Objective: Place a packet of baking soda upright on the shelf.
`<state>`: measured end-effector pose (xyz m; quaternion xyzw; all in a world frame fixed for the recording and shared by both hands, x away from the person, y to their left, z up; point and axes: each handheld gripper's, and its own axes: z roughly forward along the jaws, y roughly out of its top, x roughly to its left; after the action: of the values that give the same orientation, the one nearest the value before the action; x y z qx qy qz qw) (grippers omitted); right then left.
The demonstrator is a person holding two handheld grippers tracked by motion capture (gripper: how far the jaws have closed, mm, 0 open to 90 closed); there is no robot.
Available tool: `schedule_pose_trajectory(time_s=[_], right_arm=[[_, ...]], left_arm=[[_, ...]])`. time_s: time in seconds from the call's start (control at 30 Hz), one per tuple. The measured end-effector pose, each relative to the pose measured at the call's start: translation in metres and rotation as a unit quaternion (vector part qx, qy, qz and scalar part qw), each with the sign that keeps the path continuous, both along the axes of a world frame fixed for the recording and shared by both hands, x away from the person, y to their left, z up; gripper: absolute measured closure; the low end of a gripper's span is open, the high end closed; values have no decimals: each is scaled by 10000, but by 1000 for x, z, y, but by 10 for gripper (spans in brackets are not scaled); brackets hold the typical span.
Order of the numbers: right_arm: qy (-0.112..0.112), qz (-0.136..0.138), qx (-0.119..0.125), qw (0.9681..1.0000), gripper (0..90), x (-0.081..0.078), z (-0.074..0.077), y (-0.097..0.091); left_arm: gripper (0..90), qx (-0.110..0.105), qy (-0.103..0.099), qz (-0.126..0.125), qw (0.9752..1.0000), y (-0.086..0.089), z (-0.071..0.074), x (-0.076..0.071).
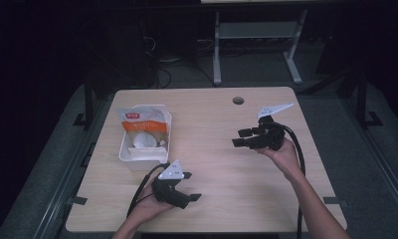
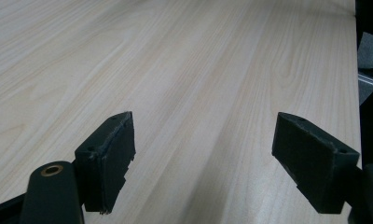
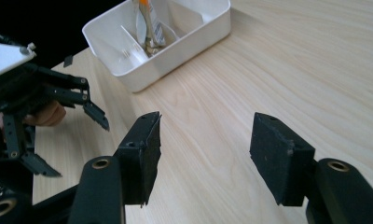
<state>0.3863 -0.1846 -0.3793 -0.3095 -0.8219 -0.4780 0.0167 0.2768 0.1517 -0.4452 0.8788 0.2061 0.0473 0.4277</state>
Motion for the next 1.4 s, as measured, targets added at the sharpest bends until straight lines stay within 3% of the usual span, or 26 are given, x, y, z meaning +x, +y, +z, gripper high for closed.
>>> schedule_pose_trajectory(time_s=[0.7,1.4], right_arm=[[57,-299,70,9995,404,-28,-13,-44],[255,-558,180,9980,381,-57,-37,-78]], left_arm=[[210,21,11,49,10000,1,-1,1],[215,31,20,68,10000,1,-1,2]])
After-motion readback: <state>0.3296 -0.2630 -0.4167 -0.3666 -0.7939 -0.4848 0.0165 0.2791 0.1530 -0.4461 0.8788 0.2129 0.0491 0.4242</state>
